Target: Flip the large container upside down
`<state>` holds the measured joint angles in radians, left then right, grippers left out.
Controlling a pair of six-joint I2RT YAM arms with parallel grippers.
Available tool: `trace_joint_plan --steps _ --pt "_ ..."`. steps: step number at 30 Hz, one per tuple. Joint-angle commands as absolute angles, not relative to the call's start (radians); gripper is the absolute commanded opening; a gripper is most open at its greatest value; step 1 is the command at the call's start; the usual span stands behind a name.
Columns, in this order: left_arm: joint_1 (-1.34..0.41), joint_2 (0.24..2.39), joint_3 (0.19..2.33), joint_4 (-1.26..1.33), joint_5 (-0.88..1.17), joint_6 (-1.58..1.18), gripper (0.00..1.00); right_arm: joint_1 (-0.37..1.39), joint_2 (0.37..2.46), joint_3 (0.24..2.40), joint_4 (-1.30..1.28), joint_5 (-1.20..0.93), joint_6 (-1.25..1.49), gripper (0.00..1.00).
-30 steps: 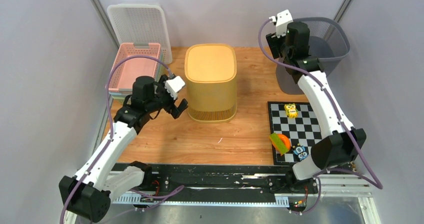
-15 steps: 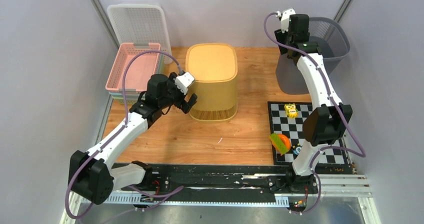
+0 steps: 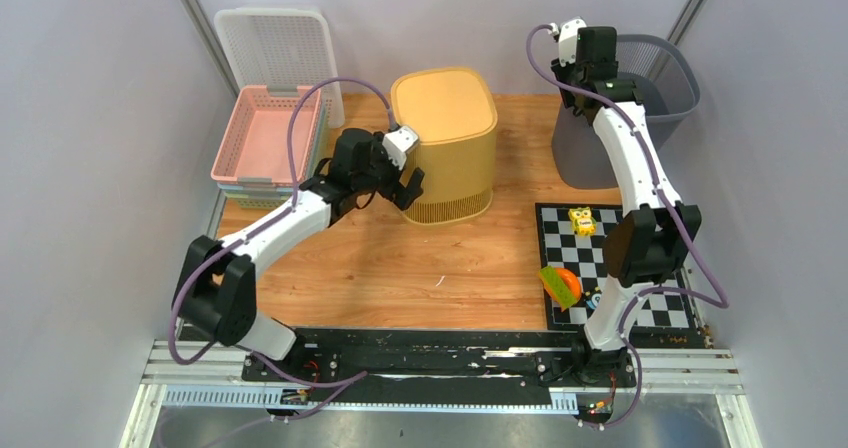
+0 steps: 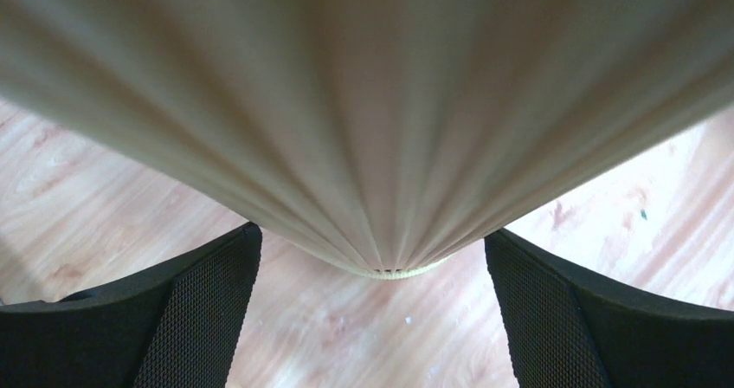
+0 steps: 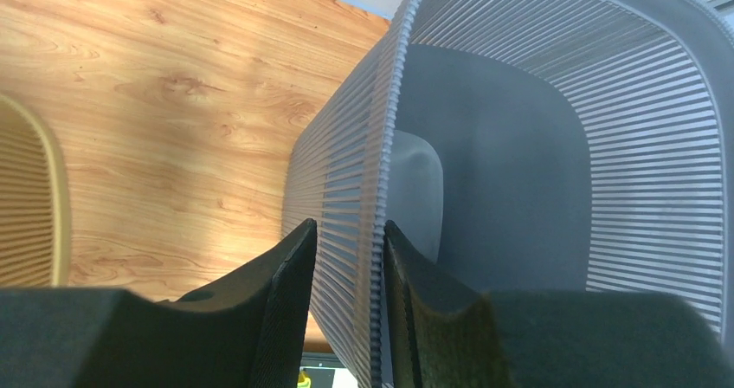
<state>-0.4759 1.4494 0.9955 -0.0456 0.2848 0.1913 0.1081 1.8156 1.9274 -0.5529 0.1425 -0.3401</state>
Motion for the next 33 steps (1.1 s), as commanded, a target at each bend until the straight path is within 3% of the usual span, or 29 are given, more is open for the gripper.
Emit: trace_joint_plan --steps 1,7,11,16,19,21,26,33 --pt "-0.483 1.564 1.1 0.025 0.262 0.122 1.0 0.09 1.863 1.97 -0.619 0.132 -0.353 0.36" --pt "-0.496 1.681 1.216 0.017 0.274 0.101 1.0 0.083 1.905 2.016 -0.672 0.115 -0.355 0.45" --pt "-0.501 1.742 1.284 0.021 0.248 0.126 1.0 0.078 1.932 2.067 -0.721 0.11 -0.345 0.45" --pt "-0.502 1.815 1.397 0.006 0.195 0.154 1.0 0.073 1.961 2.116 -0.772 0.117 -0.321 0.33" --pt "-0.502 1.838 1.474 -0.08 0.177 0.132 1.0 0.071 1.961 2.127 -0.784 0.117 -0.311 0.12" --pt "-0.502 1.824 1.518 -0.141 0.192 0.1 1.0 0.069 1.955 2.13 -0.782 0.118 -0.31 0.03" --pt "-0.5 1.716 1.562 -0.266 0.294 0.068 1.0 0.068 1.908 2.102 -0.705 0.145 -0.318 0.02" --pt "-0.5 1.492 1.447 -0.374 0.322 0.179 1.0 0.069 1.745 1.986 -0.503 0.208 -0.321 0.02"
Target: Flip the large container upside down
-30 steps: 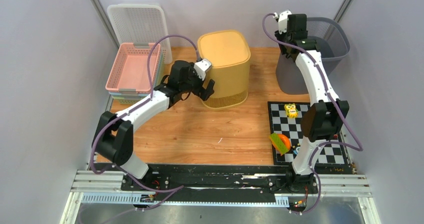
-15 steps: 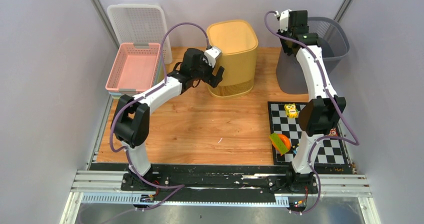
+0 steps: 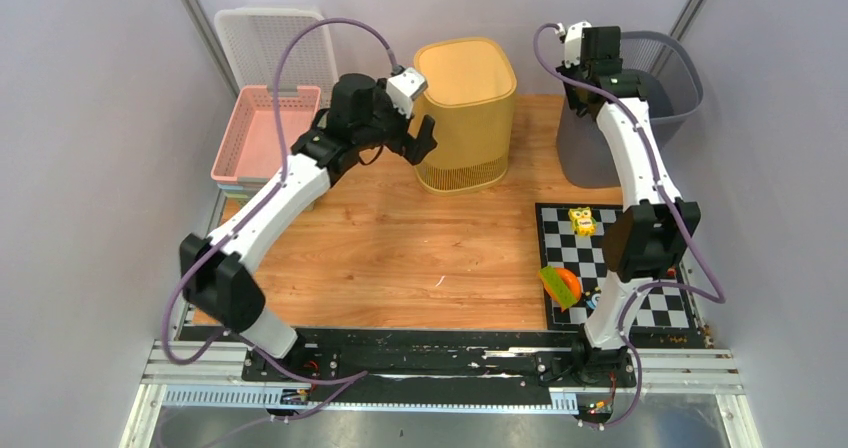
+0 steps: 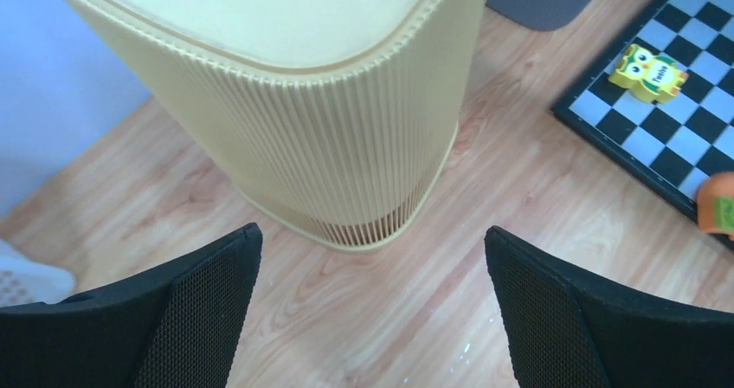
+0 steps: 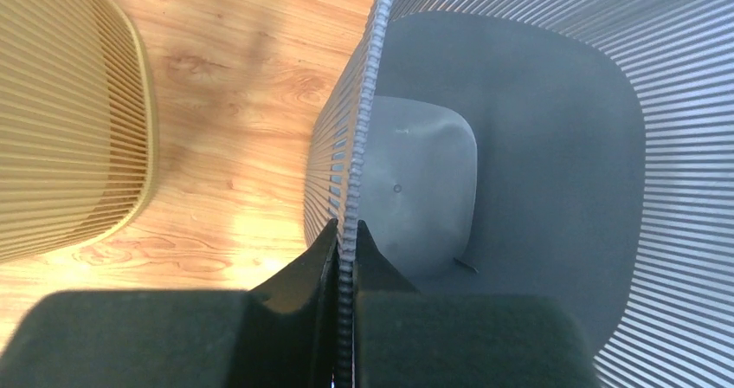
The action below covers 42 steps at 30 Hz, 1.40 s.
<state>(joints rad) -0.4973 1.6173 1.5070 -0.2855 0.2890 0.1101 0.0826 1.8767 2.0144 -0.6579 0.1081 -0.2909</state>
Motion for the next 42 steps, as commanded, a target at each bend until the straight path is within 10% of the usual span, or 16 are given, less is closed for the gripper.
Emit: trace_joint_plan --steps 1,19,32,42 --pt "-0.5 1.46 1.422 -0.39 0.313 0.201 1.0 0.069 1.717 1.975 -0.486 0.205 -0.322 0.02" --pt "-0.499 1.165 1.165 -0.546 -0.054 0.353 1.0 0.126 1.231 1.967 -0.488 -0.224 -0.216 0.02" --pt "-0.481 1.122 1.046 -0.5 -0.191 0.338 1.0 0.13 1.207 2.228 -0.576 -0.788 0.067 0.02" --pt "-0.34 1.01 1.212 -0.593 -0.203 0.372 1.0 0.158 1.158 2.039 -0.43 -1.069 0.282 0.02"
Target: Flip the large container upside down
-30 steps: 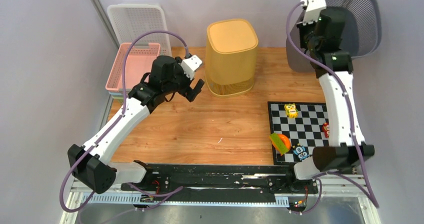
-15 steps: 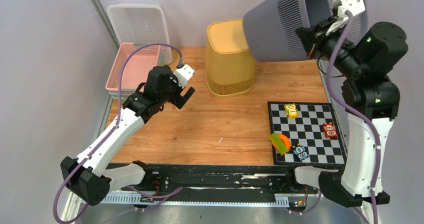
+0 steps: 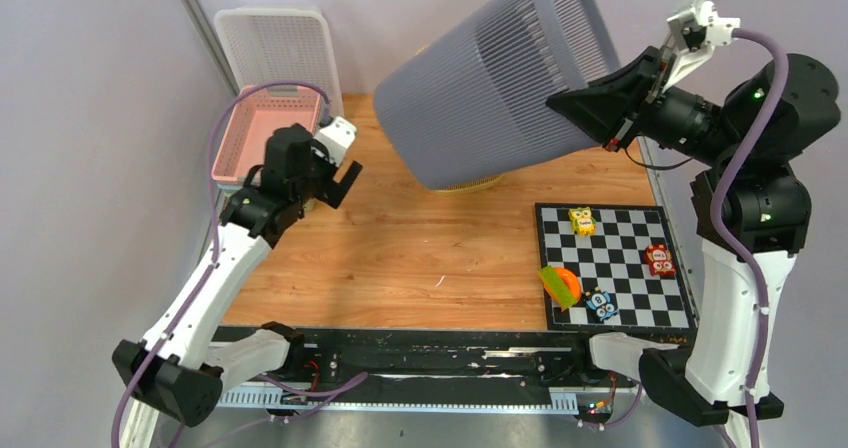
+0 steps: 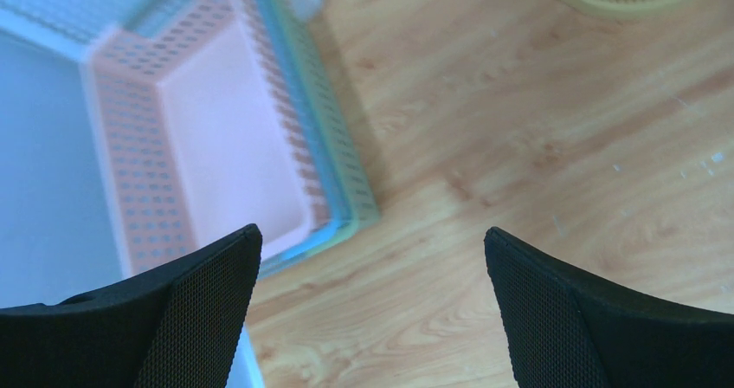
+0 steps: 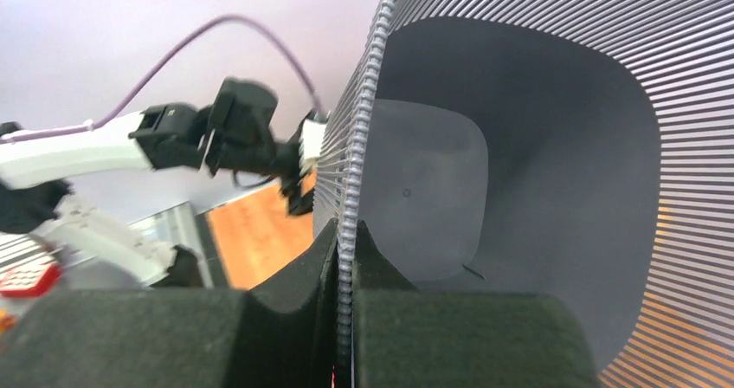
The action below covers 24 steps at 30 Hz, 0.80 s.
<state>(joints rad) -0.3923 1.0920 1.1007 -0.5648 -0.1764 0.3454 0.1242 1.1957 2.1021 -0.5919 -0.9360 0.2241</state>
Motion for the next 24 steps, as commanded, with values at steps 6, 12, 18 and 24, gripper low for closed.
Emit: trace_joint_plan --steps 6,12,18,24 --pt "-0.328 0.972 1.349 -0.633 -0.368 0.394 1.0 0.387 1.136 1.936 -0.604 -0.955 0.061 0.02" --pt "-0.328 0.968 1.391 -0.645 -0.376 0.371 1.0 0.69 1.155 1.78 -0.73 -0.727 -0.187 0.02" --pt "-0.328 0.963 1.37 -0.637 -0.372 0.363 1.0 0.949 1.205 1.671 -0.788 -0.497 -0.43 0.02" --pt "-0.328 0.951 1.337 -0.634 -0.347 0.354 1.0 1.112 1.265 1.611 -0.821 -0.415 -0.545 0.02"
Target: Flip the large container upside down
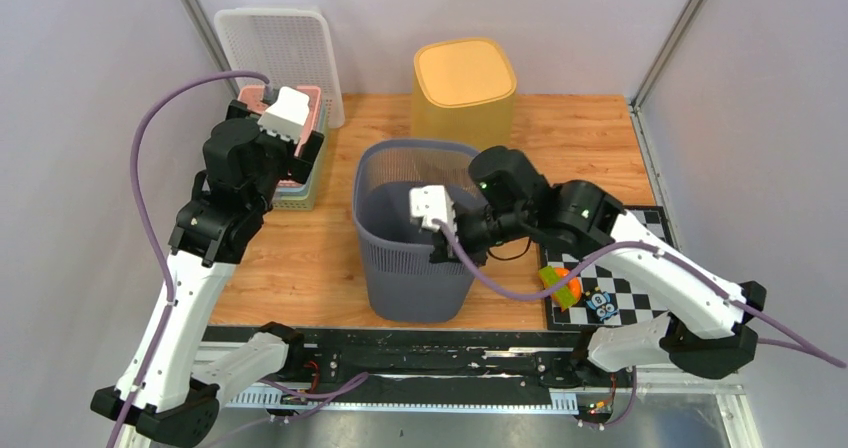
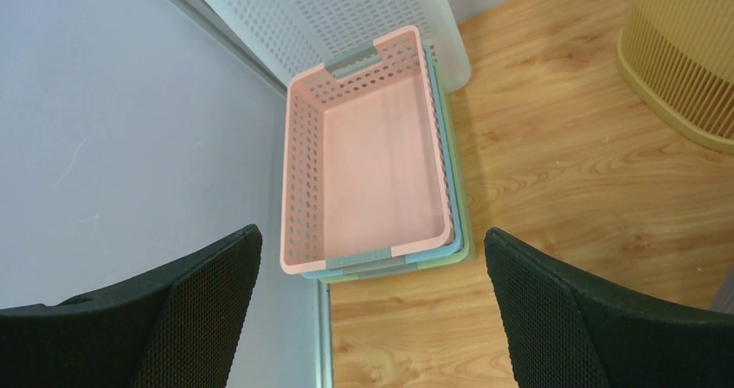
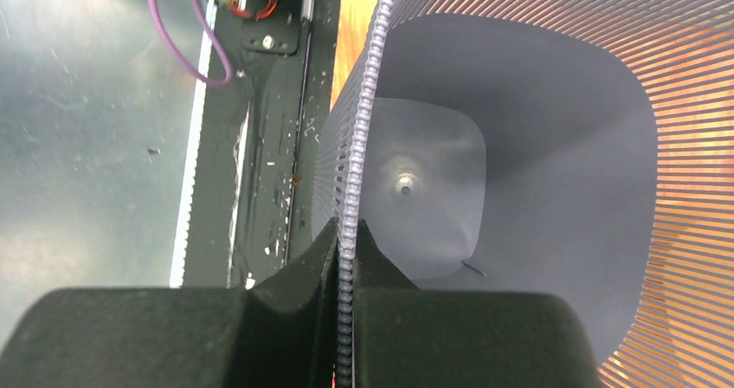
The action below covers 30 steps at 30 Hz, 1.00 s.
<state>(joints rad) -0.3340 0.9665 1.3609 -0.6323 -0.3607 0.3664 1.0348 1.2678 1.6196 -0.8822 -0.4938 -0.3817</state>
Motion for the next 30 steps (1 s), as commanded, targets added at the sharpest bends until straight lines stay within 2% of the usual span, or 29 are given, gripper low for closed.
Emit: trace_joint_plan --steps 1,9,16,20,23,27,30 --pt "-0.328 0.949 1.331 -0.634 -0.345 0.353 1.0 1.129 1.272 1.602 -0.823 -0.414 -0.552 0.02" --pt "-0.328 0.944 1.293 -0.622 -0.319 0.342 1.0 1.185 1.3 1.549 -0.831 -0.422 -0.625 0.03" --pt "-0.328 0.943 1.275 -0.621 -0.292 0.336 1.0 1.188 1.29 1.449 -0.785 -0.364 -0.696 0.24" --pt "-0.328 0.951 1.272 -0.623 -0.277 0.328 1.0 1.189 1.306 1.439 -0.715 -0.282 -0.649 0.31" --pt "-0.328 0.955 1.268 -0.625 -0.269 0.324 1.0 1.188 1.318 1.479 -0.725 -0.304 -0.624 0.47" --pt "-0.328 0.959 1.256 -0.623 -0.257 0.321 1.0 1.189 1.325 1.581 -0.791 -0.361 -0.589 0.75" --pt "-0.328 0.961 1.252 -0.623 -0.252 0.32 1.0 1.189 1.33 1.685 -0.844 -0.361 -0.567 0.8"
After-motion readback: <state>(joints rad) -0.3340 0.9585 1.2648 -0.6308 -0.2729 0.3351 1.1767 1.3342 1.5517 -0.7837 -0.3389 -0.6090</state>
